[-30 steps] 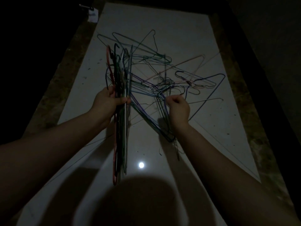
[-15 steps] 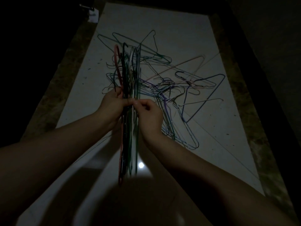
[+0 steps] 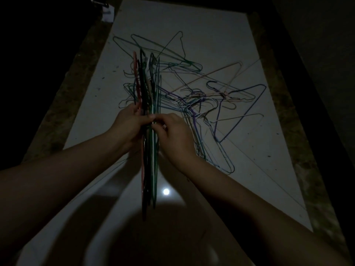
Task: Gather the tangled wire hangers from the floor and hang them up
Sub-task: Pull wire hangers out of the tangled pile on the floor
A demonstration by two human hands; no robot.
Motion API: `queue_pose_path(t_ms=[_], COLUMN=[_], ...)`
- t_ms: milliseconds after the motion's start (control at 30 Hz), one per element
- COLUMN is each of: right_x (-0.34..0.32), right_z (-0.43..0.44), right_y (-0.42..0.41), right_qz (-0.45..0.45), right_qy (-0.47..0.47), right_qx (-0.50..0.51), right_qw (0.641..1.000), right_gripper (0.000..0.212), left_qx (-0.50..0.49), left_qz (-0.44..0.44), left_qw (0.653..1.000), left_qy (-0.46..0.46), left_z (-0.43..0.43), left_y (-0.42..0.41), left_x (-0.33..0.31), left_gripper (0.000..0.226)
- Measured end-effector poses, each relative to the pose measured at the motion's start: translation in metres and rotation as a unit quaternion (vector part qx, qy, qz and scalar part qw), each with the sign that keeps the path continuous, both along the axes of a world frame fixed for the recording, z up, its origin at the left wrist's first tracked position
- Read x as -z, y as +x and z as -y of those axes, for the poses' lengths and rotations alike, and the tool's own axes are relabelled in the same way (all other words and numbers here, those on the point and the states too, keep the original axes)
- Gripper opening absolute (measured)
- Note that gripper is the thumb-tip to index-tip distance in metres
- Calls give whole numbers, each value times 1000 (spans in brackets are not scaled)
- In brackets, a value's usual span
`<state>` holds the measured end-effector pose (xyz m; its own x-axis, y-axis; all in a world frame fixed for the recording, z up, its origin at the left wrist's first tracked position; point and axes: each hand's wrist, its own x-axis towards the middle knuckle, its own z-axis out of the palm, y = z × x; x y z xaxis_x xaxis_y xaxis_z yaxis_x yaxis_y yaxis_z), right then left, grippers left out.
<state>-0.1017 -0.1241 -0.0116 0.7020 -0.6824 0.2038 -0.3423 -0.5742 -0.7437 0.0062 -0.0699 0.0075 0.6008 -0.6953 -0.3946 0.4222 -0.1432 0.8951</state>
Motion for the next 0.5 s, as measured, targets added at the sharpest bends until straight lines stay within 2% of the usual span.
queue_pose_path(t_ms=[100,200,333,500], right_x=[9,23,61,102], right_z=[4,18,58,77], right_y=[-3,-6,-15,-16], right_qz=[33,21,-77,-205], right_qy=[32,71,77,50], right_qx=[-2,57,167,185], right_qw=[999,996,980,960], right_gripper=[22,19,20,20], left_qx=[5,5,-13,-46], left_qz=[27,45,54,56], left_qw=[1000,998,997,996], left_qy=[15,35,56,52], left_z=[0,-2,-6,-6], left_y=[1,4,12,19], left_x=[2,4,8,13], left_gripper=[37,32,15,18])
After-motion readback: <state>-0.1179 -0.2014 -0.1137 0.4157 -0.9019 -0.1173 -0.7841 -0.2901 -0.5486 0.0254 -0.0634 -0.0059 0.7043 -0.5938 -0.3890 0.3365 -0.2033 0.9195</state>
